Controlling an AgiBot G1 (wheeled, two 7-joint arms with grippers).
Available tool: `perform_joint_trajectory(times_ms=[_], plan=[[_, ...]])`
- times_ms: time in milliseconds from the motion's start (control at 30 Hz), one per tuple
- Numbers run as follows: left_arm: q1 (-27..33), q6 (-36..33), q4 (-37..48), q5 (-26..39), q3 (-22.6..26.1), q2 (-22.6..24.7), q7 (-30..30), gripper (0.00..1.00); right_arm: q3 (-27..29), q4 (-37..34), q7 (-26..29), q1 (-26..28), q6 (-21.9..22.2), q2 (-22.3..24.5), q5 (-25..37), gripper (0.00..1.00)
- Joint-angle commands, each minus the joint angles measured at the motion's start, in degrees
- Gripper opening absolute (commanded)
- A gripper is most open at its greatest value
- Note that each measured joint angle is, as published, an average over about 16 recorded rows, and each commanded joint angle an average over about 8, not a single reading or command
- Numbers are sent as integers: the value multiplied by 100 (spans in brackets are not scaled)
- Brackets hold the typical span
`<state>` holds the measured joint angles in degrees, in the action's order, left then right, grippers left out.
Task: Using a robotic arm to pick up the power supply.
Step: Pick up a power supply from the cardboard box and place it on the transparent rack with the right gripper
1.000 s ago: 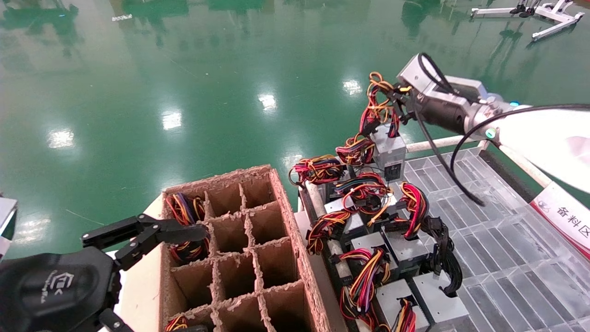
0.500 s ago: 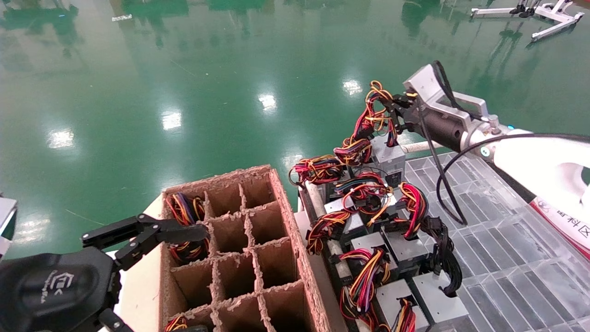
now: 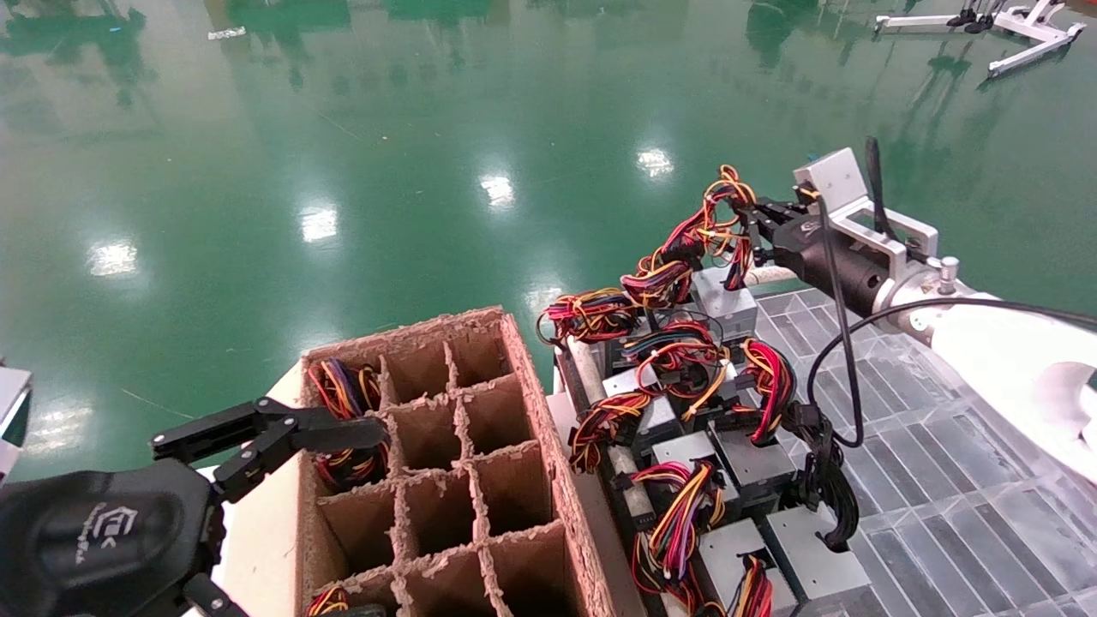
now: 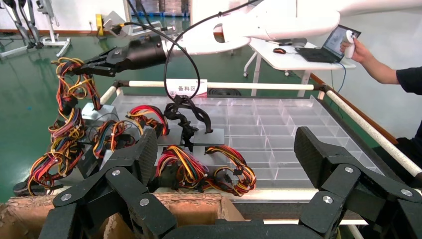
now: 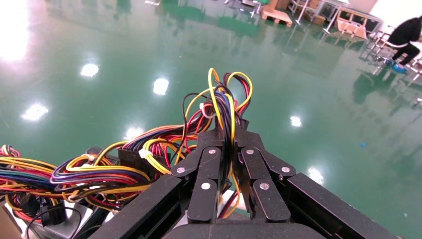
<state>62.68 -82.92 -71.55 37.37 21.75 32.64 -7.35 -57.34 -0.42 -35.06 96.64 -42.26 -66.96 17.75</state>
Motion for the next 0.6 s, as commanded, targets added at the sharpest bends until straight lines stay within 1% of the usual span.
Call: perform_joint_trajectory(times_ms=[33, 333, 600], plan=[[0, 0, 0, 0, 0, 0, 0, 100, 65, 0, -6, -79, -5, 22, -93, 0], [0, 0, 0, 0, 0, 0, 0, 100, 402, 20, -145, -287, -30, 71, -581, 0], [0, 0, 0, 0, 0, 0, 0, 100, 725, 41, -213, -439, -54, 3, -1046, 0]])
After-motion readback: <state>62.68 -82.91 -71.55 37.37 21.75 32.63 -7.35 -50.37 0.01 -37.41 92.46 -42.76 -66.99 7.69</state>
